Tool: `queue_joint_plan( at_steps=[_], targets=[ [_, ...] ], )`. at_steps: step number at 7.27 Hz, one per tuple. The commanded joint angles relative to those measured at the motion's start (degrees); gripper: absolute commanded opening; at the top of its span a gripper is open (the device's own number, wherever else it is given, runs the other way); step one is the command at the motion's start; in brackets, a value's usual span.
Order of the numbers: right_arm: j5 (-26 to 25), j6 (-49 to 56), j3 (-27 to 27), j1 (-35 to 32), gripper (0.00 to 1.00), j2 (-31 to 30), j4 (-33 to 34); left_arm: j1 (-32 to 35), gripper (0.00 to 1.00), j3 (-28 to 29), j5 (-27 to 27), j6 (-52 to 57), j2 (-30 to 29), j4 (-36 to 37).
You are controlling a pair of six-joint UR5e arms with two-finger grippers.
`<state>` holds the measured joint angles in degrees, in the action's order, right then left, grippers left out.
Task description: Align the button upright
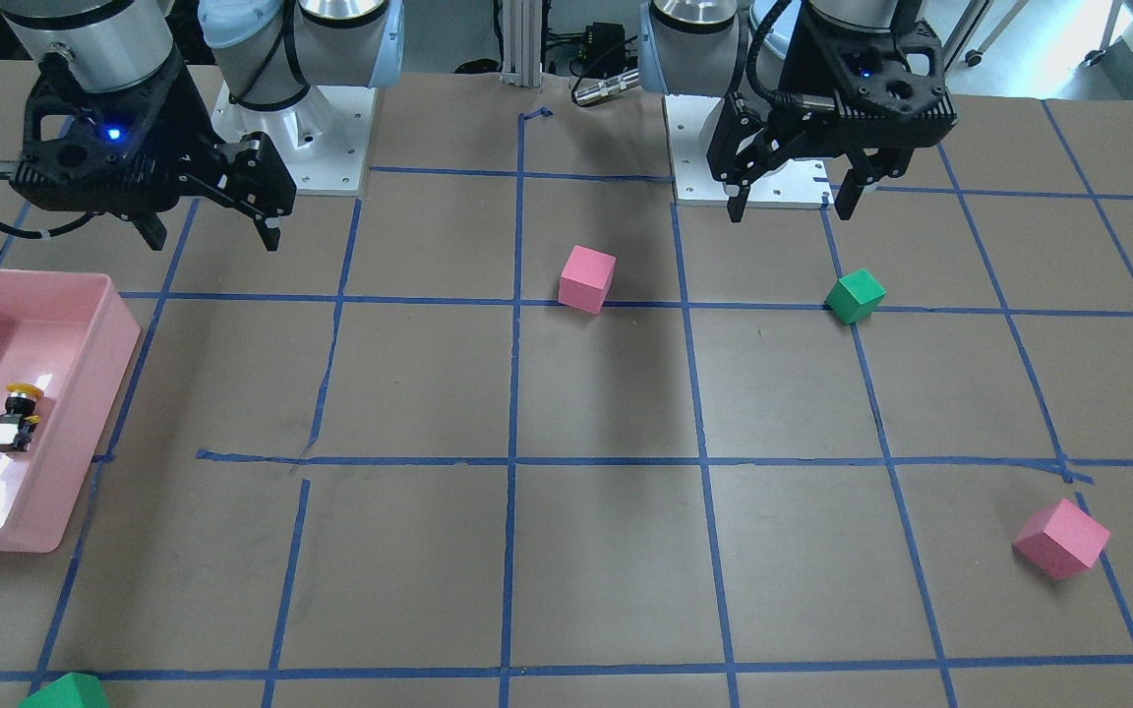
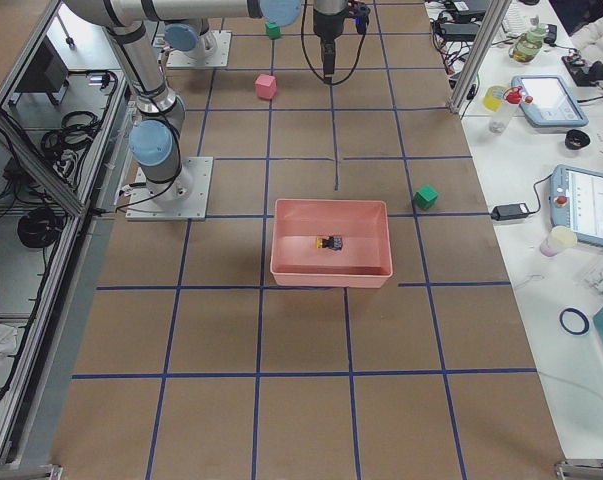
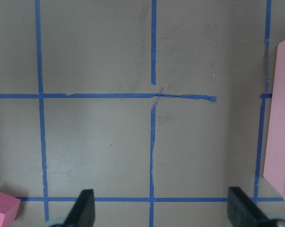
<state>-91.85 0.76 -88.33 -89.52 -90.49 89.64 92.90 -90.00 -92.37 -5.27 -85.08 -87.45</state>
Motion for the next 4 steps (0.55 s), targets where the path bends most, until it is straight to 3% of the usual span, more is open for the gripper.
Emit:
queue_joint_plan(
  at_steps=[1,2,4],
  targets=[
    [-2.20,0.29,-0.26,1.79,1.00,0.14,-0.16,0.00,1.00,0.00,0.00,0.00,0.00,0.00],
    [-1.85,1.08,-0.26,4.07,1.00,0.48,-0.08,0.00,1.00,0.00,0.00,0.00,0.00,0.00],
    [-2.29,12.62,-0.26,11.35,1.00,2.59,0.54,0.00,1.00,0.00,0.00,0.00,0.00,0.00]
  ],
)
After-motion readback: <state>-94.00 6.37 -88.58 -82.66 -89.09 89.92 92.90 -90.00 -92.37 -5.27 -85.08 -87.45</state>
